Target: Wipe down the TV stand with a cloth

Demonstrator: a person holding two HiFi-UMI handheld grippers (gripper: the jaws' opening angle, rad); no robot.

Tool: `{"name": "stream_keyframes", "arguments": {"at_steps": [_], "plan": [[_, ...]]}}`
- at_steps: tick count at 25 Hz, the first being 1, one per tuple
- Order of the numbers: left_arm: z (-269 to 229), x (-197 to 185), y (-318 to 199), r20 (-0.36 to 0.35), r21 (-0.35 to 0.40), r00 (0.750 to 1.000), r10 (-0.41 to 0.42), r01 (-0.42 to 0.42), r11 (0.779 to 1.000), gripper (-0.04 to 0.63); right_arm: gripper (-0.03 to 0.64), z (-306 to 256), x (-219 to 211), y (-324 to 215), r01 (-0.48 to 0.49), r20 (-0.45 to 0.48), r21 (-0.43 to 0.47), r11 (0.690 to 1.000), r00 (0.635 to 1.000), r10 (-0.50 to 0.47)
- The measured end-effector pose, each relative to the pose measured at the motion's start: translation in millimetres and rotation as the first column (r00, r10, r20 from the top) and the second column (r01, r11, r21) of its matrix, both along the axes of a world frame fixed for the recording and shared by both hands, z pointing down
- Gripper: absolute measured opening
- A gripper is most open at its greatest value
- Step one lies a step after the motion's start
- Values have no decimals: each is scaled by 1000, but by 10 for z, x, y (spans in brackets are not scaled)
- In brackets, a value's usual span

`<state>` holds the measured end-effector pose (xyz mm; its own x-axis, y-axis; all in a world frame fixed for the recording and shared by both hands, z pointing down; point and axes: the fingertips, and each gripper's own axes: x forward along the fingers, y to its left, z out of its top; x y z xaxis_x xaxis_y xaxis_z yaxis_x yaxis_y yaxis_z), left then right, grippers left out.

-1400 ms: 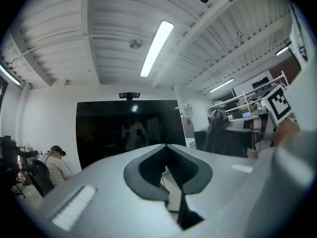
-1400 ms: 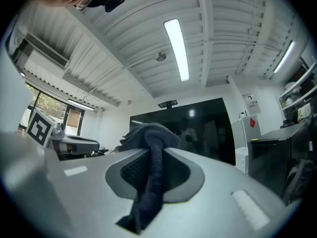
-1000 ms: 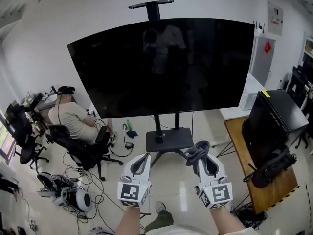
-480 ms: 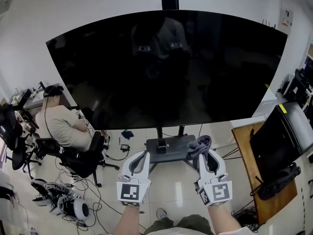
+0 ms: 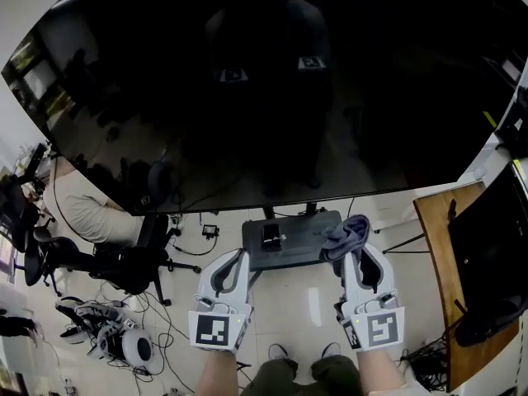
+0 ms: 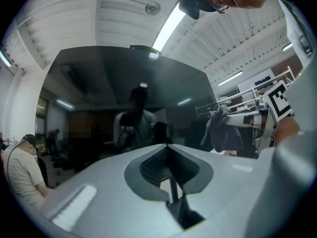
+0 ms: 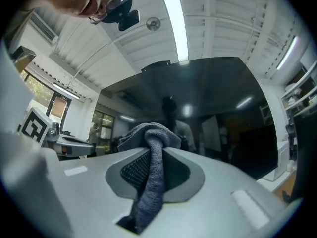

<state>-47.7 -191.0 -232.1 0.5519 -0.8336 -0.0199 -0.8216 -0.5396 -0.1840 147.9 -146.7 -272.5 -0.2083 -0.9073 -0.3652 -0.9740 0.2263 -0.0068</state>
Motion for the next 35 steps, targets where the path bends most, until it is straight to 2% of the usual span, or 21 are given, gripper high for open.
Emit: {"name": "stream_keyframes", "arguments": {"at_steps": [1, 2, 3, 5, 6, 9, 12, 14, 16, 18, 20, 22, 23, 26, 27, 29, 31, 35], "plan": [[479, 43, -245, 30, -37, 999, -26, 27, 999, 83, 60, 414, 80, -237, 3, 9, 16, 1000, 1000, -3], [917, 64, -463, 39, -27, 998, -49, 50, 998, 83, 60, 850, 136, -426, 7, 17, 29, 1000, 1000, -7], [1292, 64, -660, 19, 32, 998, -67, 66, 997, 83, 60, 1292, 166, -581, 11, 20, 41, 999, 1000, -12], [1981, 21, -1002, -56, 176, 996, -73, 82, 981, 83, 60, 2154, 136, -845, 22, 15, 63, 998, 1000, -23], [2372, -11, -1144, -70, 203, 995, -70, 83, 976, 83, 60, 2577, 82, -977, 31, 15, 75, 997, 999, -33], [3707, -83, -1491, -30, 147, 996, -83, 87, 985, 83, 58, 3824, -94, -1384, 71, 30, 95, 993, 997, -74], [4751, -103, -1709, -44, 149, 994, -96, 102, 984, 83, 57, 4875, -177, -1676, 90, 22, 106, 990, 995, -93], [5286, -137, -1804, -22, 153, 990, -136, 138, 979, 92, 57, 5370, -191, -1789, 100, 19, 124, 987, 994, -103], [5875, -163, -1841, 42, 68, 983, -179, 176, 982, 92, 57, 5749, -227, -1834, 119, 5, 137, 983, 993, -121], [6276, -213, -1795, 42, 55, 981, -187, 185, 981, 98, 57, 6071, -312, -1817, 134, -17, 144, 981, 991, -133], [6523, -307, -1745, 3, 89, 982, -187, 186, 979, 98, 58, 6302, -424, -1780, 153, -42, 158, 975, 988, -148], [6558, -389, -1770, -86, 170, 981, -171, 184, 968, 98, 58, 6422, -530, -1801, 175, -58, 172, 969, 984, -168], [6549, -402, -1772, -109, 192, 979, -170, 189, 963, 98, 58, 6440, -589, -1856, 188, -66, 169, 968, 982, -179], [6759, -284, -1649, -26, 99, 985, -169, 171, 980, 99, 58, 6270, -801, -2150, 249, -90, 126, 960, 967, -239], [6819, -255, -1605, -17, 96, 988, -151, 152, 984, 98, 58, 6115, -875, -2253, 272, -89, 111, 956, 961, -263], [6858, -274, -1522, -30, 123, 993, -111, 114, 986, 98, 58, 5658, -1051, -2443, 313, -93, 96, 945, 948, -305], [6832, -366, -1403, -50, 90, 993, -109, 113, 989, 99, 58, 5149, -1302, -2705, 342, -133, 89, 935, 935, -329], [6666, -546, -1179, -56, 114, 988, -146, 151, 982, 98, 58, 4771, -1603, -3314, 307, -214, 18, 951, 931, -296]]}}
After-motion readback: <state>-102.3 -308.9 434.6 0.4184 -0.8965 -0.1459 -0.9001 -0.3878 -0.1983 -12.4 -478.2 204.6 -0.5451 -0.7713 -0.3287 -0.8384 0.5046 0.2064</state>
